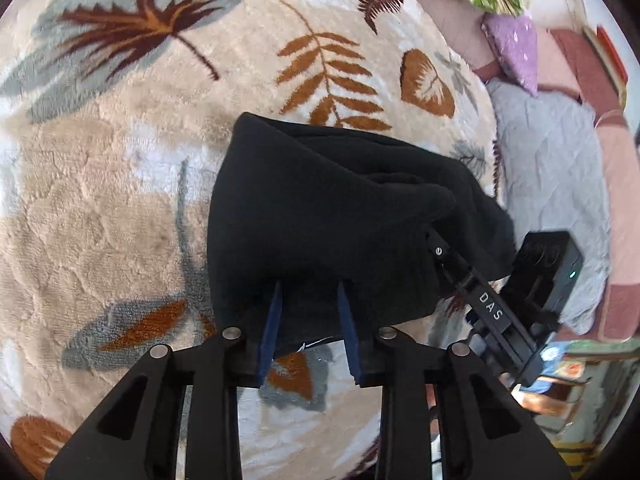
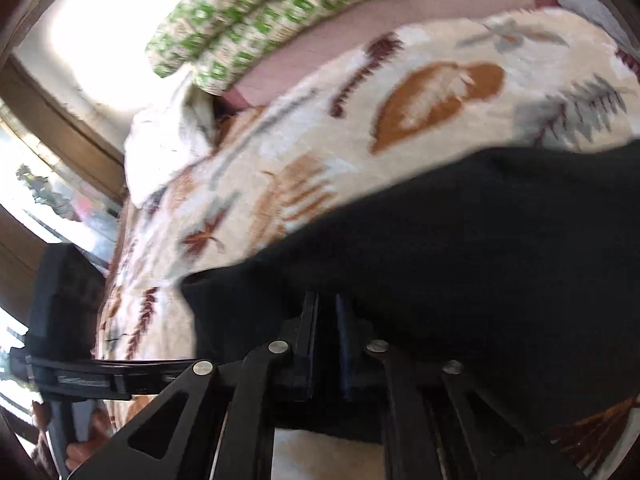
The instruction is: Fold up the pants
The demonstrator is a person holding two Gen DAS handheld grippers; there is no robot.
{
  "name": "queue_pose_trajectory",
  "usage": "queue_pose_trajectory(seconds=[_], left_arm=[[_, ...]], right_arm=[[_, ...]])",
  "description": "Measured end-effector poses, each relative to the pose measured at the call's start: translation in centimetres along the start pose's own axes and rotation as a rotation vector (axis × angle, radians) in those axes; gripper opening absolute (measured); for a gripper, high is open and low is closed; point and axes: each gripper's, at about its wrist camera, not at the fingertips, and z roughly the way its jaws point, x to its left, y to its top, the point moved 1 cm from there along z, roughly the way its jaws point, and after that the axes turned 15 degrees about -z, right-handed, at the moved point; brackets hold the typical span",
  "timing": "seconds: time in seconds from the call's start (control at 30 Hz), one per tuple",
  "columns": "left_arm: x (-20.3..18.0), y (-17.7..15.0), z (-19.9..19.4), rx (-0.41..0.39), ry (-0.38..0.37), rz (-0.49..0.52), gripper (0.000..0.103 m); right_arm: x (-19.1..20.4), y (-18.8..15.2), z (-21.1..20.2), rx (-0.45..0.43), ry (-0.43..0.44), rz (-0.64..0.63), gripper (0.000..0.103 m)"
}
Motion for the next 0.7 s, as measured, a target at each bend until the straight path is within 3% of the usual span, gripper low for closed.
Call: queue_pose_trajectory(seconds=[0.1, 0.13, 0.2, 0.23, 0.27, 0.33, 0.4, 0.43, 0.5, 0.6, 0.7], left_arm=[[1.0, 0.4, -1.2, 0.010, -0.087, -0.072, 0.027], [1.1, 0.4, -1.9, -0.007, -0.111, -0.088, 0.027], [0.9, 0.4, -2.9, -0.037, -0.131, -0.097, 0.030], [1.0, 0.3, -3.1, -0.049, -0.141, -0.115, 0.032], [1.1, 0.4, -3.2, -0.057, -0.159, -0.144, 0.035], [1.3, 1.1, -2.7, -0.071, -0.128, -0.186, 0.041], [1.7, 2.0, -1.4, -0.064, -0.104, -0.229, 0.041], [1.8, 2.3, -1.0, -0.062, -0.104, -0.247, 0.041], [1.7, 2.5, -1.0, -0.062, -0.108, -0.275, 0.041], [0.9, 1.4, -2.4, -0.077, -0.108, -0.238, 0.041], [-1.1, -1.0, -3.3, -0.055, -0.151, -0.200, 0.041]], right_arm=[[-0.3, 0.2, -0.8, -0.025, 0.031, 0.038, 0.000], [-0.1, 0.4, -1.3, -0.033, 0.031, 0.035, 0.008], [0.7, 0.9, -2.7, -0.059, 0.052, 0.020, 0.010], [1.3, 1.3, -3.0, -0.063, 0.075, 0.002, 0.020], [1.9, 1.7, -3.1, -0.059, 0.082, -0.019, 0.041], [3.2, 2.5, -2.6, -0.058, 0.053, -0.063, 0.057], [3.8, 3.1, -1.3, -0.038, -0.068, -0.115, 0.050], [3.7, 3.2, -0.3, -0.005, -0.097, -0.120, 0.043], [2.9, 3.0, 1.6, 0.048, -0.113, -0.103, 0.040], [2.5, 3.1, 1.2, 0.034, -0.087, -0.093, 0.039], [1.2, 3.1, -2.8, -0.028, 0.064, 0.026, 0.044]])
